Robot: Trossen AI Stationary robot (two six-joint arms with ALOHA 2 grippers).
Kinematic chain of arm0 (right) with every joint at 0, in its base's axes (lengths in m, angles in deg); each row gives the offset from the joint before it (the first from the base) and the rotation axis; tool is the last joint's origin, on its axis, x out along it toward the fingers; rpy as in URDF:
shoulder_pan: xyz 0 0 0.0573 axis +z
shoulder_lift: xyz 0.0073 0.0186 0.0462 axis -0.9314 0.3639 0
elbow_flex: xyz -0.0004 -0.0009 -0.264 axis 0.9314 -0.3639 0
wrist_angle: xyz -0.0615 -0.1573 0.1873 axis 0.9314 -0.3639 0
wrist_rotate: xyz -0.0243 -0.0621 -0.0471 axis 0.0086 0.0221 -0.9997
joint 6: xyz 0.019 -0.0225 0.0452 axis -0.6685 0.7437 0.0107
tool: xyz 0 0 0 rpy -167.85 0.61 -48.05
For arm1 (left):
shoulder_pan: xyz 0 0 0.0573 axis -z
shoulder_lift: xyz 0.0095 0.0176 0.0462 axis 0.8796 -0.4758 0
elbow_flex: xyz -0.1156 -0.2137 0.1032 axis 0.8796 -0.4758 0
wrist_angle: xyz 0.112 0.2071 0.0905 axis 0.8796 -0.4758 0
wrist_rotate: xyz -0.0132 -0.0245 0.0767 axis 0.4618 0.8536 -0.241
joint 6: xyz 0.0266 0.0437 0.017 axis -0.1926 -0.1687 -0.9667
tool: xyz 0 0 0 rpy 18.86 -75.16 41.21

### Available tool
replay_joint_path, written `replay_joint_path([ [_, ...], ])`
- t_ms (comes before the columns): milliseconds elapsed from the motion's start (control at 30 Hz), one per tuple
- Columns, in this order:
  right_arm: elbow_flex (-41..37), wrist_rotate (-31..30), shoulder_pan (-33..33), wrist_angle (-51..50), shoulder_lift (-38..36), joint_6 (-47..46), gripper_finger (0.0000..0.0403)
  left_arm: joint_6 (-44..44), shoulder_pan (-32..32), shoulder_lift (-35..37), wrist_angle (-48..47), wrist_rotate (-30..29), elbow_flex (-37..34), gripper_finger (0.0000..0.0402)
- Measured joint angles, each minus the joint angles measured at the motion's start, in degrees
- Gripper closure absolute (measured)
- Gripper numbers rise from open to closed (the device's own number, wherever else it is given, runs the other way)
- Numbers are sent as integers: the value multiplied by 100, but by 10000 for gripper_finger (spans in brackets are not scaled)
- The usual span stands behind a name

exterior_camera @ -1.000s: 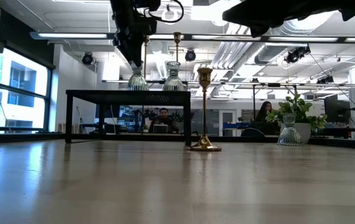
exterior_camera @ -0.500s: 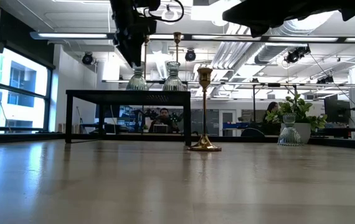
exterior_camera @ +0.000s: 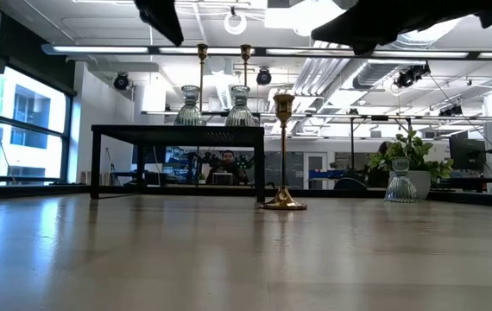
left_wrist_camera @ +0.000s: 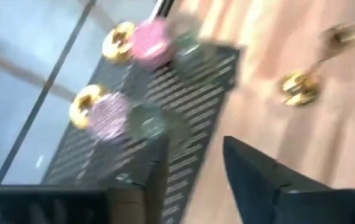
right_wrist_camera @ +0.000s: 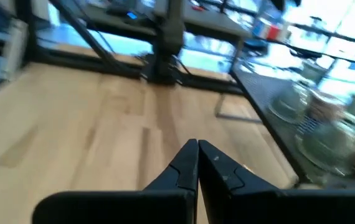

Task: Pick & Place candle stick holders
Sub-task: Put the gold candle holder on the shelf

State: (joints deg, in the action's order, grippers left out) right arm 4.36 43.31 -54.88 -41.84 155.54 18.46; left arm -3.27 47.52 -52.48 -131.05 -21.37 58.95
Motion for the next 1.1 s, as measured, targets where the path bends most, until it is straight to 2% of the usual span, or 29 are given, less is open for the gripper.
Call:
replay_joint_path([
  [167, -32, -823, 330, -707, -63, -537, 402, 224, 827, 1316, 1843, 44, -2021, 333],
  [300, -777, -895, 376, 236, 130, -1290, 402, 493, 1339, 2346, 3850, 83, -3989, 388],
  [367, -1225, -810, 294, 917, 339, -1777, 402, 751, 1468, 2668, 4803, 534, -4874, 396],
  [467, -1636, -826, 222, 1816, 774, -2497, 394, 898, 1491, 2760, 5917, 1174, -5840, 386],
  [633, -1584, -1112, 191, 2303, 1937, -3187, 339, 1140, 1484, 2578, 8118, 1301, -7136, 397],
  [767, -1112, -1403, 5, 2317, 2931, -3315, 270, 1027, 1486, 2321, 9780, 1488, -7686, 397],
  [933, -530, -1097, -509, 2345, 3669, -3268, 194, 819, 1486, 2043, 10028, 1580, -7747, 397],
  [1000, -364, -1090, -695, 2330, 3843, -3127, 176, 751, 1486, 1898, 10165, 1572, -7745, 397],
  [1100, -175, -738, -867, 2553, 3999, -2655, 169, 715, 1486, 1674, 10434, 1557, -7744, 397],
])
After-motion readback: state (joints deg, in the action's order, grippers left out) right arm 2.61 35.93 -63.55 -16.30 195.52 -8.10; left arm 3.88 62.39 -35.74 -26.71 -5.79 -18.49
